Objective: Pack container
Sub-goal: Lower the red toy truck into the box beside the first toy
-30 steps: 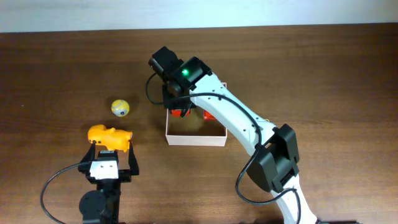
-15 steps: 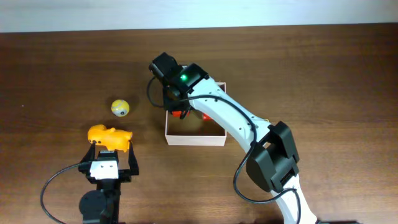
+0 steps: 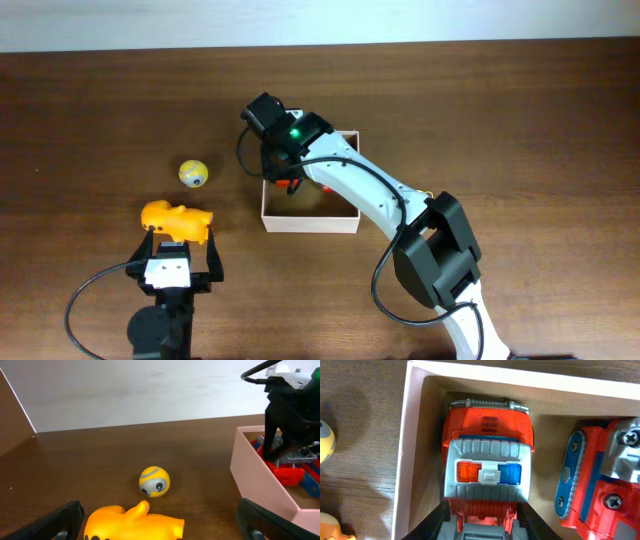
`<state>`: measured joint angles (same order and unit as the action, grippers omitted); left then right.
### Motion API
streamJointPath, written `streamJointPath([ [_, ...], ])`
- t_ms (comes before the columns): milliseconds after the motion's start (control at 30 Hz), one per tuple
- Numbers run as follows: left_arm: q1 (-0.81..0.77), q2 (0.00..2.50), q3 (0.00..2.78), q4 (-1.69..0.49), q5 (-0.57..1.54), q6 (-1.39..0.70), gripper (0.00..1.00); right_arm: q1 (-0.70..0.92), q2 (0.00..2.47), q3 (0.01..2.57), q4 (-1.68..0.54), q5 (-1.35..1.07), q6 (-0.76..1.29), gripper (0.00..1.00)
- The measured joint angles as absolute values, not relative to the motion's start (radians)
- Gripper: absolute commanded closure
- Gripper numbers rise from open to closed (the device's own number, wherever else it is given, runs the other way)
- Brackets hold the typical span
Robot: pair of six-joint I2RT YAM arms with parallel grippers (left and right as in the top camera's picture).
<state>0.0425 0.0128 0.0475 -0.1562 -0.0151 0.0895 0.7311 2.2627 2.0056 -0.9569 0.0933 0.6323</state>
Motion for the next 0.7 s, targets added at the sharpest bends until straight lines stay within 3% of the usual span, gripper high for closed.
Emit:
streamJointPath([
  [167, 0.043, 0.013, 0.047, -0.156, -0.015, 0.089, 0.01, 0.731, 2.263, 2.004, -0.948, 0.094, 0.633, 0.63],
  [233, 0.043, 0.013, 0.047, -0.156, -0.015, 0.089, 0.01, 0.731, 2.263, 2.004, -0.948, 0.094, 0.633, 0.34],
  [333, 0.043, 0.013, 0.047, -0.156, -0.015, 0.089, 0.01, 0.731, 2.263, 2.004, -0.938, 0.100, 0.639, 0.14],
  [367, 0.043, 0.013, 0.047, -0.156, -0.015, 0.089, 0.01, 0.731, 2.263, 2.004, -0.937, 0.101, 0.643, 0.11],
  [700, 0.043, 0.013, 0.047, -0.156, -0.015, 0.089, 0.01, 0.731, 2.263, 2.004, -0.926, 0.106, 0.639, 0.11],
])
